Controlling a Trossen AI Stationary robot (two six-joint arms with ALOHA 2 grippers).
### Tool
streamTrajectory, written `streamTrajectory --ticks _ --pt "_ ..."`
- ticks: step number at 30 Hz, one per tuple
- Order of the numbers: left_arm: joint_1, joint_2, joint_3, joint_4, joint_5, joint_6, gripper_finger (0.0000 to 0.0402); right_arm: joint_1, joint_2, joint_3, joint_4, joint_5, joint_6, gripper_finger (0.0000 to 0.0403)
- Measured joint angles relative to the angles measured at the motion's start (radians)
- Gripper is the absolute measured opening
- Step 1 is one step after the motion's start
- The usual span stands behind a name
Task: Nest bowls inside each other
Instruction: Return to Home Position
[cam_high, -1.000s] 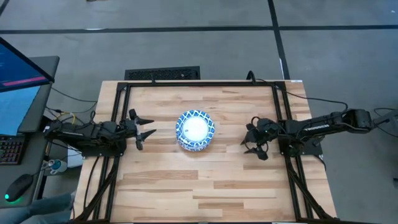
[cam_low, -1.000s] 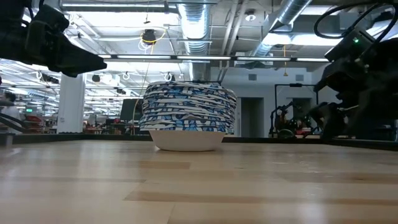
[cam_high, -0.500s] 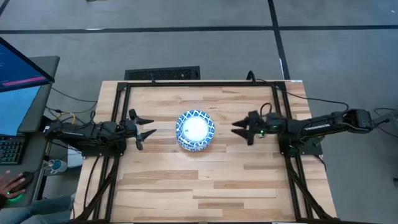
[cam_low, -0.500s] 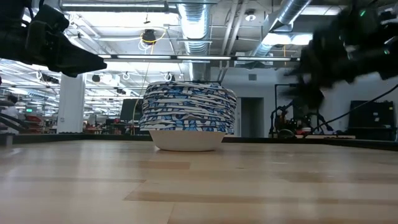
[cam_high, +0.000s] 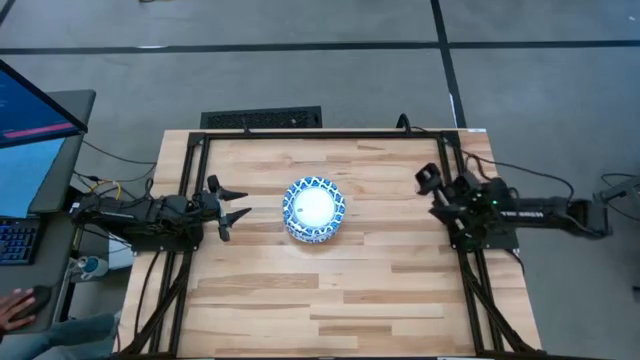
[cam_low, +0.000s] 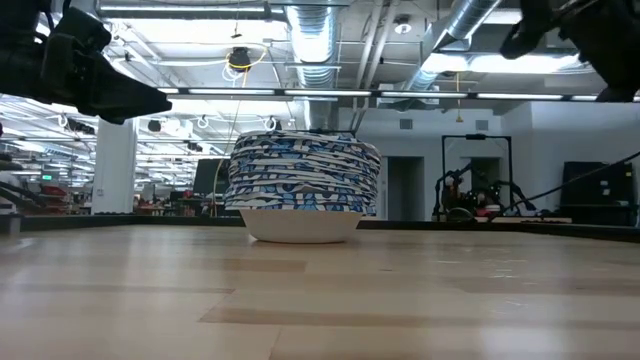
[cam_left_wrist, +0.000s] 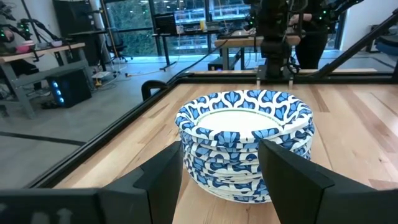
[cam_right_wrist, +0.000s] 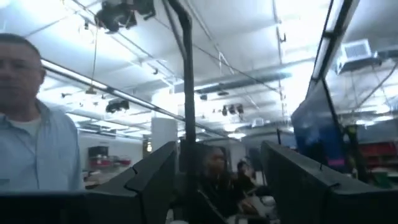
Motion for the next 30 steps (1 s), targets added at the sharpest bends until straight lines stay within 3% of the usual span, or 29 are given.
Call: streamTrajectory --ticks 4,10,12,20,24,30 --pt "0.0 0.0 0.0 0.0 0.0 0.0 0.0202 -0.112 -0.121 0.0 -0.078 -0.074 0.096 0.0255" --pt "0.0 0.0 0.0 0.0 0.0 0.0 0.0202 -0.327 -0.325 0.0 -0.51 -0.11 0.164 0.0255" --pt "0.0 0.0 0.0 0.0 0.0 0.0 0.0202 -0.395 -0.397 0.0 -0.568 -0.09 0.164 0.0255" --pt "0.0 0.0 0.0 0.0 0.0 0.0 0.0202 -0.61 -0.702 0.0 -0.614 -0.204 0.304 0.0255" --pt "0.0 0.0 0.0 0.0 -0.002 -0.001 0.0202 -0.676 -0.696 -0.001 -0.375 -0.282 0.398 0.0255" --pt "0.0 0.0 0.0 0.0 0.002 -0.001 0.0202 -0.685 -0.697 -0.001 -0.353 -0.252 0.519 0.0255"
